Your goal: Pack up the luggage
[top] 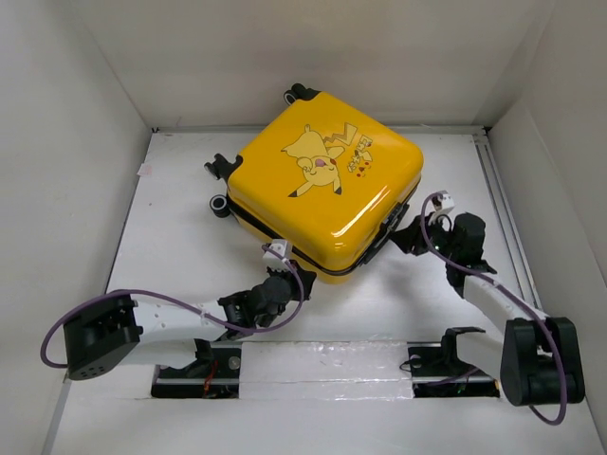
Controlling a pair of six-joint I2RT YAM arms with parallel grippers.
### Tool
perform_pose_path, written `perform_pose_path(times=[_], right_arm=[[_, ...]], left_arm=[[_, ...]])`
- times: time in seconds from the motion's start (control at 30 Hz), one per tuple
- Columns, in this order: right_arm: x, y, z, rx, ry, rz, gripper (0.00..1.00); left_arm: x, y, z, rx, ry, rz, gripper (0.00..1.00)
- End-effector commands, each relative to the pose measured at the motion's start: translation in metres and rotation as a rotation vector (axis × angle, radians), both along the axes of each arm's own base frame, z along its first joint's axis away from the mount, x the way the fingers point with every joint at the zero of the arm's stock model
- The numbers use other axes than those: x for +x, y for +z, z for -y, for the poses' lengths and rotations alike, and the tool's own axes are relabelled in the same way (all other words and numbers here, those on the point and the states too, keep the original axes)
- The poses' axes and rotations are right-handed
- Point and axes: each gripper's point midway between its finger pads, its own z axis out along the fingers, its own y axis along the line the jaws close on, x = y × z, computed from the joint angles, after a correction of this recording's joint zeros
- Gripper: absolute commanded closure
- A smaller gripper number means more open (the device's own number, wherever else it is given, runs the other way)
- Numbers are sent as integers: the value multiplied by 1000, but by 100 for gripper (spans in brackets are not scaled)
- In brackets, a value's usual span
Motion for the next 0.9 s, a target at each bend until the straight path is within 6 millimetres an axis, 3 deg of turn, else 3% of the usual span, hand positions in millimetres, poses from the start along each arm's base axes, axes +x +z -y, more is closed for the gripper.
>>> perform_pose_path(times=[0.0,0.37,0.53,0.57,0.7,0.87], right_arm=[[6,20,-9,5,80,82,57],[23,31,-13,16,130,116,50],[34,53,-11,-27,116,168,48],[35,47,-8,-63,119,152,48],[38,48,-20,-86,184,170,48],[35,47,-55,-89,326,180,46]], left_arm=[[6,19,8,-36,6,28,99],[11,15,1,-10,50,34,99],[14,15,2,1,59,43,100],[14,15,2,1,59,43,100],[14,15,2,1,59,43,100],[14,9,-2,13,70,35,100]])
